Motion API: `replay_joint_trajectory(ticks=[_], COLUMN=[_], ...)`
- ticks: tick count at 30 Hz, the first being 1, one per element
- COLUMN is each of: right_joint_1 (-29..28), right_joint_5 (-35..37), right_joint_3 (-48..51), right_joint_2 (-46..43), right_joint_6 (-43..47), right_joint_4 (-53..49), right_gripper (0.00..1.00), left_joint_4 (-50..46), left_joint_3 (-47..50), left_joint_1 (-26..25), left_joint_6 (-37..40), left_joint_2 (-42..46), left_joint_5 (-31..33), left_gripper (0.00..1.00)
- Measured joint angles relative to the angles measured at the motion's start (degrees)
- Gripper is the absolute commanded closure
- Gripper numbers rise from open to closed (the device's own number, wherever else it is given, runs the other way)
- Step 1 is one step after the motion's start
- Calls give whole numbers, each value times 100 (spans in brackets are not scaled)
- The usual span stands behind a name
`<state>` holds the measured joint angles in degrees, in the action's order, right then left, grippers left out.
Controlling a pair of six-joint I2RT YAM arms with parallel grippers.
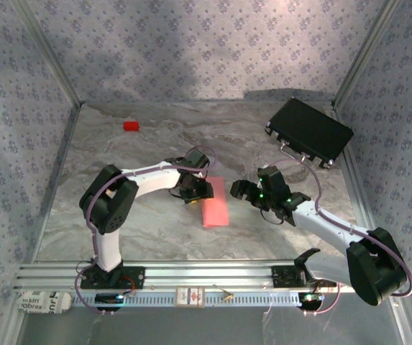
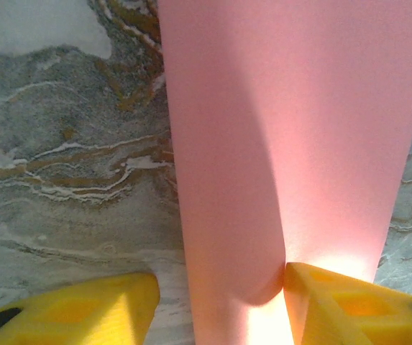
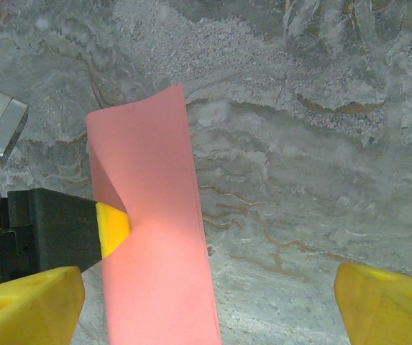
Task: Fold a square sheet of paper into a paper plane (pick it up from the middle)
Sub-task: First fold the square sheet of paper in half at the center of the table.
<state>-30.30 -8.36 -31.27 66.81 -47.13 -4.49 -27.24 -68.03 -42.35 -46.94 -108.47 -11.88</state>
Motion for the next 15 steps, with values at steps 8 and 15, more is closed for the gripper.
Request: replay_joint_trajectory(ticks=[8,15], right_joint_1=[0,0], right_joint_5=[0,0], right_joint_3=[37,37], right_joint_2=[0,0], right_joint_6=[0,0], right_joint_4=[-7,-4], right_gripper=[8,8], left_joint_4=[-94,-118], left_joint_3=[-74,-96], left_joint_1=[-55,-52], left_joint_6=[44,42], left_joint_2=[-46,-79], left_joint_5=[127,125], left_gripper=[46,46])
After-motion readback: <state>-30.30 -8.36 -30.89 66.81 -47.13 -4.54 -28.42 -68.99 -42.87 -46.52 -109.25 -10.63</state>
